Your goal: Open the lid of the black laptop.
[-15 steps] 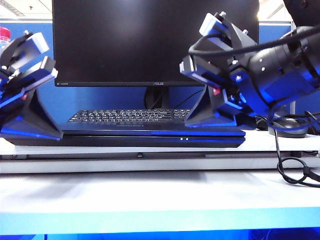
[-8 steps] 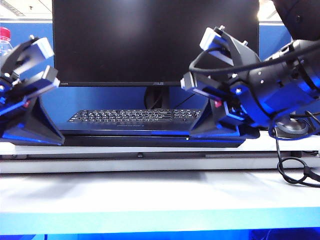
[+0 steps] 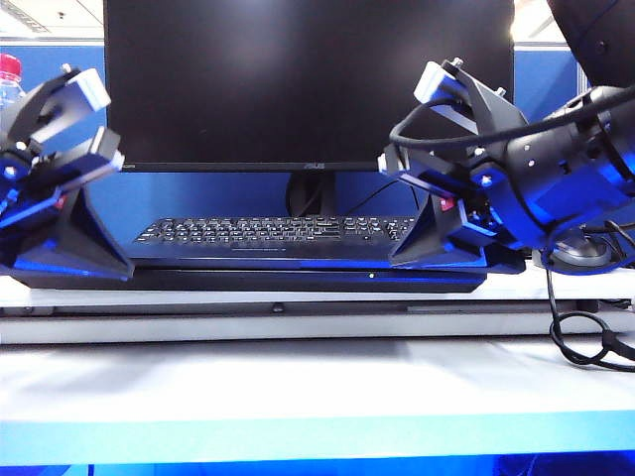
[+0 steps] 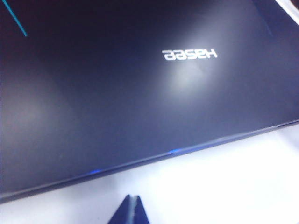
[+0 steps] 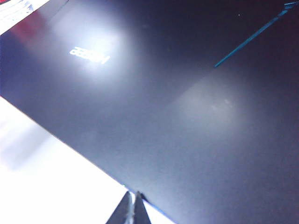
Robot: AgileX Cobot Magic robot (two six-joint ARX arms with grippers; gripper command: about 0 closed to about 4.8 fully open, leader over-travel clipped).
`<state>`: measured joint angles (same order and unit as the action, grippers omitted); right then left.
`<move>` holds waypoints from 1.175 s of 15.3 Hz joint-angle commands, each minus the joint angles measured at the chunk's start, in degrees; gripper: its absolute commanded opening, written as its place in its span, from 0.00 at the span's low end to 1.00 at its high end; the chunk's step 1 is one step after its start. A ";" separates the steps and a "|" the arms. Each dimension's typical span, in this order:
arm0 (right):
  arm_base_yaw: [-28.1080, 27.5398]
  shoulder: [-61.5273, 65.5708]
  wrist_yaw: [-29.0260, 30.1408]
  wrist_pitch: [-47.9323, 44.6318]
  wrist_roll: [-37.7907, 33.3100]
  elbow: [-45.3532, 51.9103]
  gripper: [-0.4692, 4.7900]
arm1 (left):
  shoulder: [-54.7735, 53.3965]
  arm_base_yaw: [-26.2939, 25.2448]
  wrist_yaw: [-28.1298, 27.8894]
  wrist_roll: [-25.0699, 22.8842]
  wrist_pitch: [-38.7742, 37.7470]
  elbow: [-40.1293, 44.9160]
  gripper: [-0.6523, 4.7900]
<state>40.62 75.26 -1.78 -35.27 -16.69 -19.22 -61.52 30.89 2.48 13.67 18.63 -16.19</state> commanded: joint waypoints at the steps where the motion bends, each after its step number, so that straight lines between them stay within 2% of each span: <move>1: -0.13 0.48 -1.07 -0.96 0.04 -0.22 0.09 | -0.42 -0.04 -0.20 -0.42 0.87 -0.04 0.11; 16: -0.20 0.94 0.22 0.26 0.24 -0.20 0.09 | -0.68 -0.04 -0.37 -0.20 1.22 -0.04 0.11; 18: -0.20 0.94 0.20 0.09 0.37 -0.20 0.09 | -0.68 -0.04 -2.62 -0.33 1.22 -0.04 0.11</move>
<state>40.45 76.34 -1.50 -34.37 -16.56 -19.29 -62.26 30.85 1.21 13.54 19.07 -16.19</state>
